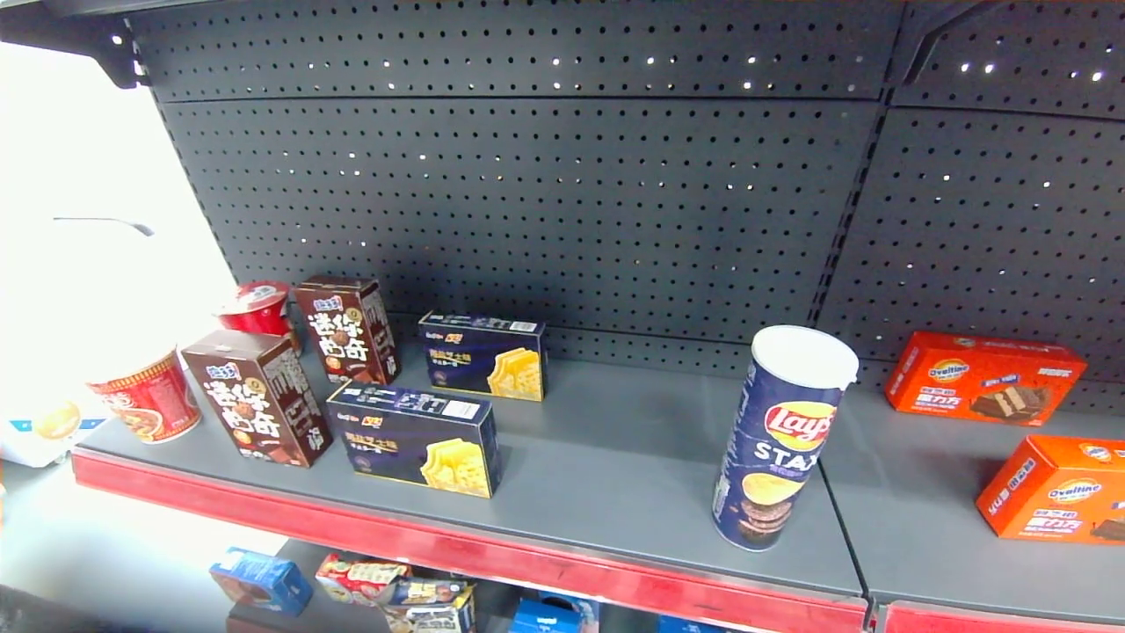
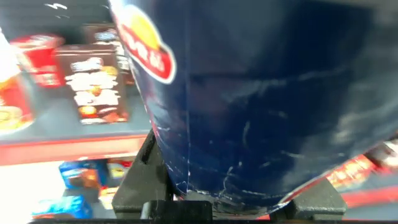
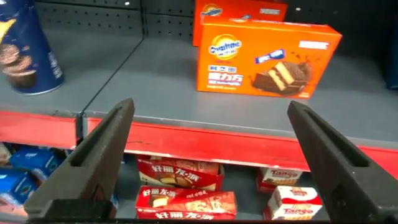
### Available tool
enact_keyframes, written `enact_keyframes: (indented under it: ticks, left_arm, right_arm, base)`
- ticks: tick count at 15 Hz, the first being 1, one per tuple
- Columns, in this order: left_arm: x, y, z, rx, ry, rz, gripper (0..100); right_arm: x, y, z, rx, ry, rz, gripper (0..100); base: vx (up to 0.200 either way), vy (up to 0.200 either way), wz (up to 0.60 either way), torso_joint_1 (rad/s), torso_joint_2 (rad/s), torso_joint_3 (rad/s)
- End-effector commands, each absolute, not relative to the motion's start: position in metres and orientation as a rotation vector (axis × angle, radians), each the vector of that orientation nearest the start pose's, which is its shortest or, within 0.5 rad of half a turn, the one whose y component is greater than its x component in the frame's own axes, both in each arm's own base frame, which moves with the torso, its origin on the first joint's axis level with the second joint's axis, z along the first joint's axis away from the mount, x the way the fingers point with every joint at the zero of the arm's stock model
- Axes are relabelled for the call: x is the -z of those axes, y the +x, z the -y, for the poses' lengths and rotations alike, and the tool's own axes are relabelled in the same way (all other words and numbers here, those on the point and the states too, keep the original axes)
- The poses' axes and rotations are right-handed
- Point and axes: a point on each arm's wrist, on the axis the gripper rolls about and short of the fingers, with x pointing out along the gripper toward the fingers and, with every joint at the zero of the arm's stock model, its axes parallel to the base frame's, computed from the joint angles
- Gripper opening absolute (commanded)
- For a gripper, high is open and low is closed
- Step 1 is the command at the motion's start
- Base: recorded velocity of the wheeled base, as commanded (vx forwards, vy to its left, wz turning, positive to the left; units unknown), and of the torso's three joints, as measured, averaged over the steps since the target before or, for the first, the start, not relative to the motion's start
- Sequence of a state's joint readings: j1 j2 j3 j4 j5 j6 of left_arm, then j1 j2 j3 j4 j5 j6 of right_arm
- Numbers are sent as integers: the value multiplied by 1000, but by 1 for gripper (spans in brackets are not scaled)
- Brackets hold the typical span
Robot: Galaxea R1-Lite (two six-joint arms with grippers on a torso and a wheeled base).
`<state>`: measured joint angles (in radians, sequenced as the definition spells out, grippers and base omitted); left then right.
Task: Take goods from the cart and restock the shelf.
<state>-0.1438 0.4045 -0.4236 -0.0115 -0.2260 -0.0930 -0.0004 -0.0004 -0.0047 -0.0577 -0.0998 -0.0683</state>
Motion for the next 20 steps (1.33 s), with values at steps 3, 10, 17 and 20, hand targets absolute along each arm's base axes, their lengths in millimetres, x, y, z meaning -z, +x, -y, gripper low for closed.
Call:
enact_keyframes:
  ticks: [3, 10, 17, 20]
  left_arm:
    - [-211, 26, 10, 437, -93, -54, 0]
    - [-232, 31, 12, 473, -93, -30, 0]
    - [-238, 55, 15, 468, -47, -84, 0]
    - [-244, 78, 21, 516, -53, -150, 0]
  right_arm:
    - [-83, -23, 2, 71, -65, 61, 100]
    - [-83, -23, 1, 68, -58, 61, 100]
    - [-83, -24, 1, 64, 23, 62, 100]
    - [-83, -24, 1, 32, 12, 58, 100]
  base:
    - [0, 0, -400, -3, 0, 2]
    - [0, 0, -171, -2, 1, 1]
    - [0, 0, -86, 0, 0, 0]
    - [0, 0, 0, 0, 0, 0]
